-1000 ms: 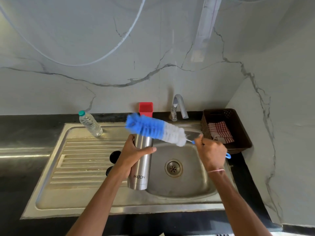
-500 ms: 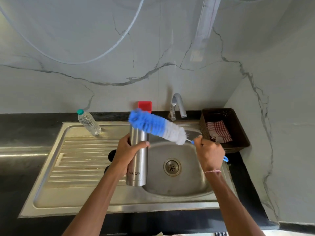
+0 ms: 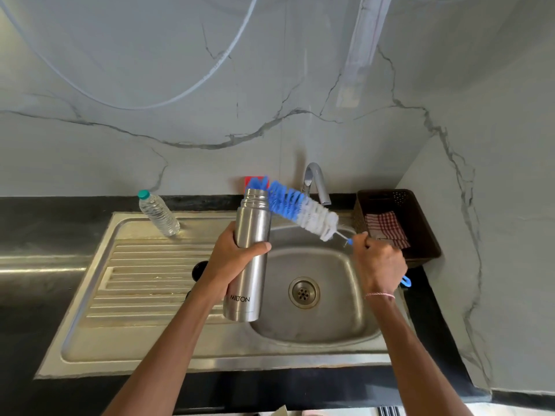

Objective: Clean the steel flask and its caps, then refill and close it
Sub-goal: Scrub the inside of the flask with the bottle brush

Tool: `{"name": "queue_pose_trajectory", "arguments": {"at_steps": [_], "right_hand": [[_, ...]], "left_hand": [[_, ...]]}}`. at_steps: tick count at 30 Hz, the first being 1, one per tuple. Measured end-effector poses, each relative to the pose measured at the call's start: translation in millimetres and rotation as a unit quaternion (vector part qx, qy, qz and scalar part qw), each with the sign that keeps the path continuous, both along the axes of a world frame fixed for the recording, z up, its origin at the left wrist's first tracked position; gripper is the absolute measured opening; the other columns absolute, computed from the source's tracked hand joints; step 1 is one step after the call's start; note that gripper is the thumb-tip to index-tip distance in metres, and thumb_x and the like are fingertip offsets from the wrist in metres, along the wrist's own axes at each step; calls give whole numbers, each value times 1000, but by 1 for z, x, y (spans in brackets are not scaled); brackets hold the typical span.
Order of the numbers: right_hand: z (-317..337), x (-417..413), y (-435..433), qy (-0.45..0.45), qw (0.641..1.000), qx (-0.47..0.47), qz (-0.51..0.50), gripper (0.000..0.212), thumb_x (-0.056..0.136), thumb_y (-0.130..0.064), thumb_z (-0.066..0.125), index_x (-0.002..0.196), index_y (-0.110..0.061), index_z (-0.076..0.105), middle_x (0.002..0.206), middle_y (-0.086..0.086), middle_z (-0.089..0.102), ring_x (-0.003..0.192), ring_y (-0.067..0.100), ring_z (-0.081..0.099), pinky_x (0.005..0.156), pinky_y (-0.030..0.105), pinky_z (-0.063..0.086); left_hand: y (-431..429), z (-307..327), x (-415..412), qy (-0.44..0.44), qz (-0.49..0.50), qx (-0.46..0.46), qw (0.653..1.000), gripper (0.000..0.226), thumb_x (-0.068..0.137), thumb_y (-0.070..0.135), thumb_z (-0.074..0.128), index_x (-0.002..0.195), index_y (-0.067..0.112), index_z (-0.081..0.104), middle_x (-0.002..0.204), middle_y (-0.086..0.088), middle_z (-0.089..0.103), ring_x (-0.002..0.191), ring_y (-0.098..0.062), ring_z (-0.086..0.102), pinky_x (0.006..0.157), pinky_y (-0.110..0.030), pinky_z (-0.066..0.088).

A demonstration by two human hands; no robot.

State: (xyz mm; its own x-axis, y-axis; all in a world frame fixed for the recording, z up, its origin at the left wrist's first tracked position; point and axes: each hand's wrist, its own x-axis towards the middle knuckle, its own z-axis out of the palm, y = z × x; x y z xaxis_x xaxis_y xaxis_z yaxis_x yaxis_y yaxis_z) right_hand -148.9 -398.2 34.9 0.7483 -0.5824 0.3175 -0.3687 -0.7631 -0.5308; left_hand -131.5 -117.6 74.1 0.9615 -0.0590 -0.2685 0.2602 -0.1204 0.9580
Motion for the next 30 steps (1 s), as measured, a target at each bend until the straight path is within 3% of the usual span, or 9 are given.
{"name": "queue_pose_trajectory", "arguments": {"at_steps": [3, 6, 10, 17, 21, 23, 27, 30], "right_hand": [[7, -1, -2, -17, 998, 52, -20, 52, 94, -26, 61, 45, -11, 49, 40, 0, 41, 39, 22, 39, 51, 26, 27], [15, 2, 6, -66, 997, 37, 14, 53, 92, -26, 58, 43, -18, 40, 38, -4, 37, 35, 20, 36, 49, 23, 24], [12, 7, 25, -96, 993, -4, 73, 50, 89, -24, 60, 41, -11, 51, 37, -5, 34, 30, 16, 30, 46, 15, 19], [-1, 5, 18, -108, 990, -45, 79, 51, 90, -27, 57, 42, -11, 52, 38, -7, 32, 30, 16, 30, 46, 15, 19], [-8, 3, 0, -104, 993, -35, 49, 55, 92, -34, 52, 43, -9, 57, 37, -3, 37, 30, 21, 36, 43, 22, 31], [-5, 7, 10, -115, 989, -63, 74, 52, 92, -30, 54, 44, -10, 57, 37, -2, 39, 29, 20, 34, 39, 22, 32], [3, 17, 40, -133, 980, -91, 121, 51, 91, -26, 55, 42, -14, 49, 36, -4, 37, 28, 19, 32, 37, 20, 29], [-4, 13, 25, -127, 980, -99, 117, 51, 92, -27, 55, 42, -14, 52, 36, -4, 38, 28, 18, 33, 39, 19, 27]], "left_hand": [[0, -8, -4, 20, -2, 6, 1000, 57, 63, 33, 87, 115, 28, 62, 97, -8, 77, 87, -27, 75, 71, -35, 56], [-4, -14, -6, 33, -10, 12, 999, 64, 60, 39, 89, 116, 29, 58, 98, -8, 77, 88, -27, 76, 72, -38, 58], [-12, -13, -6, 37, -21, 3, 999, 62, 63, 40, 90, 115, 28, 57, 99, -7, 78, 90, -27, 76, 82, -47, 62], [-4, -10, -8, 34, 10, -16, 999, 45, 78, 29, 89, 115, 28, 63, 98, -5, 79, 90, -27, 77, 78, -42, 62], [6, -13, -8, 39, 26, -20, 999, 46, 75, 32, 90, 113, 29, 64, 98, -8, 78, 91, -32, 76, 84, -51, 63], [1, -15, -8, 38, 13, -3, 999, 43, 77, 30, 90, 112, 30, 64, 95, -1, 79, 89, -25, 77, 85, -48, 62], [-16, -9, -10, 5, -27, 37, 999, 45, 77, 29, 89, 114, 36, 64, 96, 16, 77, 86, -3, 73, 80, -29, 55], [-10, -10, -10, 5, -16, 26, 1000, 46, 77, 28, 89, 115, 37, 65, 98, 11, 78, 90, -8, 75, 86, -35, 58]]}}
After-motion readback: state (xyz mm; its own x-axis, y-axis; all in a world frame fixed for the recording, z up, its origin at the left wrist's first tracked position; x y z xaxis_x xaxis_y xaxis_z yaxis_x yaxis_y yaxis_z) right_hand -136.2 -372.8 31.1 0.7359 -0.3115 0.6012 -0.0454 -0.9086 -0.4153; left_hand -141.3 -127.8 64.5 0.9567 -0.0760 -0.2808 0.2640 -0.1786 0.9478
